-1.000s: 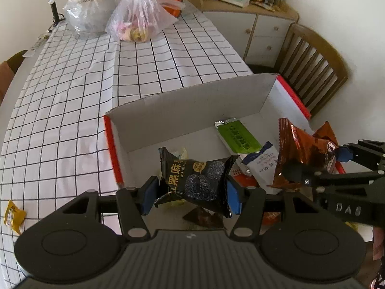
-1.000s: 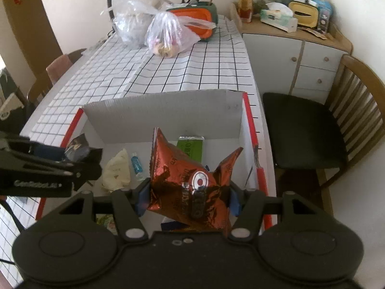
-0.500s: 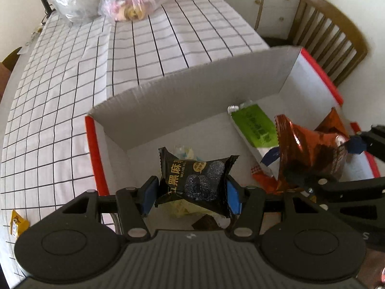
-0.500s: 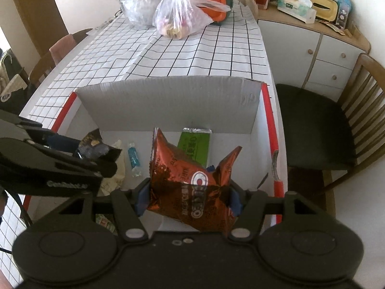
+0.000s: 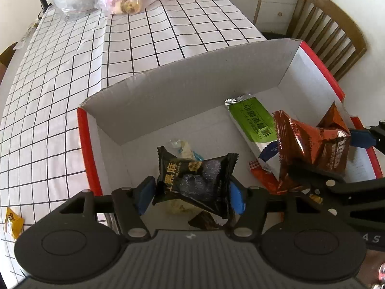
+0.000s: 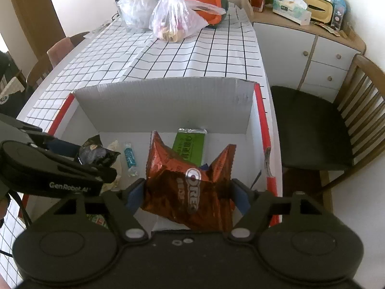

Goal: Organize snacks
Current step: 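Open both grippers to release the bags into the box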

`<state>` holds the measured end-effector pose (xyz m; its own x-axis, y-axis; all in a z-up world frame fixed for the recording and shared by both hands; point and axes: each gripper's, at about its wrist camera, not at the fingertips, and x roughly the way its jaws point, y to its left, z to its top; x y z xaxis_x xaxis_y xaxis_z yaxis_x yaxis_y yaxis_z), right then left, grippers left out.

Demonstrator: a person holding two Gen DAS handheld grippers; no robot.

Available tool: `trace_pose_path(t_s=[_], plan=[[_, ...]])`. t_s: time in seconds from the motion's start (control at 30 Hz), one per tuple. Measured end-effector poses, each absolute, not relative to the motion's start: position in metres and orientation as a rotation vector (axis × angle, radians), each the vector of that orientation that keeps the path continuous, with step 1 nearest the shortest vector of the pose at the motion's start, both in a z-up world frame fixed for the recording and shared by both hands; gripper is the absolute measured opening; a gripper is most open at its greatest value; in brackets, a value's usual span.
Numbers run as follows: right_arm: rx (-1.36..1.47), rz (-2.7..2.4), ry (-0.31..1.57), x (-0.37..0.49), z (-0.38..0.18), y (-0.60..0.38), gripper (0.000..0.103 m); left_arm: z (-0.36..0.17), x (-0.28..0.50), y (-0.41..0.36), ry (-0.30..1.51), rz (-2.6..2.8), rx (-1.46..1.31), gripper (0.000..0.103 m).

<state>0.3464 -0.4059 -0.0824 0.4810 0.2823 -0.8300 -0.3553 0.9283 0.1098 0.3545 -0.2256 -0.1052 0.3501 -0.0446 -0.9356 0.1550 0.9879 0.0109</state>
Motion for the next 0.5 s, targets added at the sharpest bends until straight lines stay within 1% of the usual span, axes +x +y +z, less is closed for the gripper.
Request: trace_pose_path(t_s=[0.07,0.17,0.3,0.5], plan=[[-0.076,0.389,0.990,0.345,-0.080,-0.406,0.077,-0.103,0.352,-0.224,1.198,-0.131,0.101,0.063],[-0.069,0.393,0.978,0.340,-0.076,-0.407,0.082,-0.098,0.347,-0.218,1.180,-0.138,0.079,0.063],[-0.057,0.394,0.962,0.332,-0.069,-0.409,0.084,-0.092,0.341,-0.211,1.159,-0.148,0.050,0.067],[-0.032,0.401,0.924,0.317,-0.054,-0.413,0.086,-0.077,0.325,-0.202,1.112,-0.172,0.016,0.067]])
